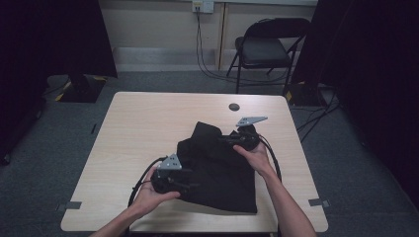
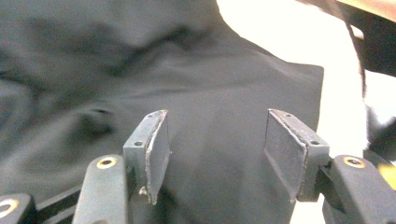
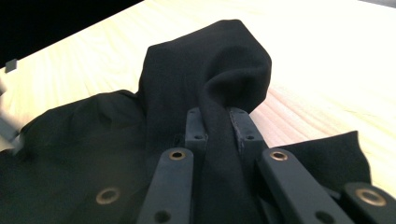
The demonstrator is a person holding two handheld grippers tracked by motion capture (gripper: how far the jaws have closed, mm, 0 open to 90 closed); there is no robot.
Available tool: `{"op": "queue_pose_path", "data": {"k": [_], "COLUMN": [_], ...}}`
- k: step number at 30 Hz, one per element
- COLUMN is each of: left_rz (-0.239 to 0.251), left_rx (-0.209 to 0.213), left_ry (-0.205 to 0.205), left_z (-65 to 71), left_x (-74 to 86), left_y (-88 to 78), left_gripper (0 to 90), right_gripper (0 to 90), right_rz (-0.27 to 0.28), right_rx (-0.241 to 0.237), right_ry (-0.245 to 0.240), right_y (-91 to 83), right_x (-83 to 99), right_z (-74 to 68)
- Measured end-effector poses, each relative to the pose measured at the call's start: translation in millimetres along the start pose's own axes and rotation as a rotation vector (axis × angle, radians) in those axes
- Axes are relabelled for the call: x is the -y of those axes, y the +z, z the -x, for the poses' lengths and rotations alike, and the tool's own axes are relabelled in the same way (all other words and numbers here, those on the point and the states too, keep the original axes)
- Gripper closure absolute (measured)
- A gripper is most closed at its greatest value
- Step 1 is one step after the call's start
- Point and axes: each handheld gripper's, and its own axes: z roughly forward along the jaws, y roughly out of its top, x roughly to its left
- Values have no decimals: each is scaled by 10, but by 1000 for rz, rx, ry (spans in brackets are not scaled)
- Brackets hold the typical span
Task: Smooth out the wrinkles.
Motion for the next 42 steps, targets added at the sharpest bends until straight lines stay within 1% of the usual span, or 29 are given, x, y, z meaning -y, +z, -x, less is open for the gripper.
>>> {"op": "queue_pose_path", "data": {"k": [1,2,4,5,7,8,10,11,12,13,14,15,17,19,22,24,27,28,30,31,32,33,34,35,37,39,40,41,42], "left_rz": [-31,-49,-66,-72,-82,-91,-101,-92,-85,-87,-87,-86,-78,-71,-54,-51,-43,-44,-48,-45,-45,-44,-48,-51,-40,-31,-31,-19,-6], "left_rx": [9,-5,-27,-43,-48,-75,-92,-103,-106,-115,-115,-126,-135,-163,-176,-183,-186,-184,-186,-189,-189,-188,-187,-187,-188,-188,-177,-166,-134], "left_ry": [4,11,27,26,20,21,46,45,39,36,36,34,34,26,21,29,23,29,28,30,30,25,24,20,10,15,17,18,16], "left_z": [12,14,-11,-27,-48,-50,-65,-97,-129,-158,-158,-204,-219,-241,-236,-227,-216,-216,-212,-212,-212,-210,-212,-207,-170,-114,-84,-48,-14], "left_x": [22,37,79,87,73,67,72,77,77,70,70,45,33,4,1,7,9,0,-16,-24,-24,-26,-16,-15,-38,-56,-55,-45,-34], "left_y": [32,55,121,152,197,230,278,312,332,352,352,394,418,473,505,501,490,478,446,423,423,404,370,348,261,144,86,26,-28], "left_gripper": [393,380,401,408,406,422,444,446,451,454,454,452,452,452,452,453,454,457,473,494,497,496,496,496,504,517,521,530,554], "right_gripper": [795,795,795,795,795,795,796,796,797,796,796,796,797,797,797,797,797,797,797,797,797,796,796,796,795,796,795,795,795], "right_rz": [1,0,1,3,10,14,48,53,53,52,52,56,61,66,60,60,46,37,24,28,28,22,16,4,-19,-30,-38,-46,-48], "right_rx": [0,3,9,11,16,20,6,6,4,2,2,0,0,-3,-11,-28,-40,-39,-43,-45,-45,-48,-47,-42,-38,-40,-41,-48,-50], "right_ry": [4,10,15,18,20,22,36,28,3,-10,-10,-32,-41,-64,-95,-107,-130,-139,-144,-136,-136,-118,-112,-118,-124,-121,-122,-120,-117], "right_y": [-1,-1,-3,-6,-18,-30,-77,-97,-133,-157,-157,-204,-226,-279,-319,-352,-392,-398,-406,-406,-406,-395,-386,-375,-353,-329,-316,-303,-290], "right_x": [1,3,6,8,8,6,-18,-36,-80,-110,-110,-157,-174,-201,-198,-166,-83,-47,23,64,64,153,198,235,289,326,342,355,366], "right_z": [7,20,36,44,55,60,49,33,-8,-39,-39,-94,-121,-221,-357,-454,-608,-658,-721,-734,-734,-747,-757,-773,-793,-791,-790,-784,-781]}}
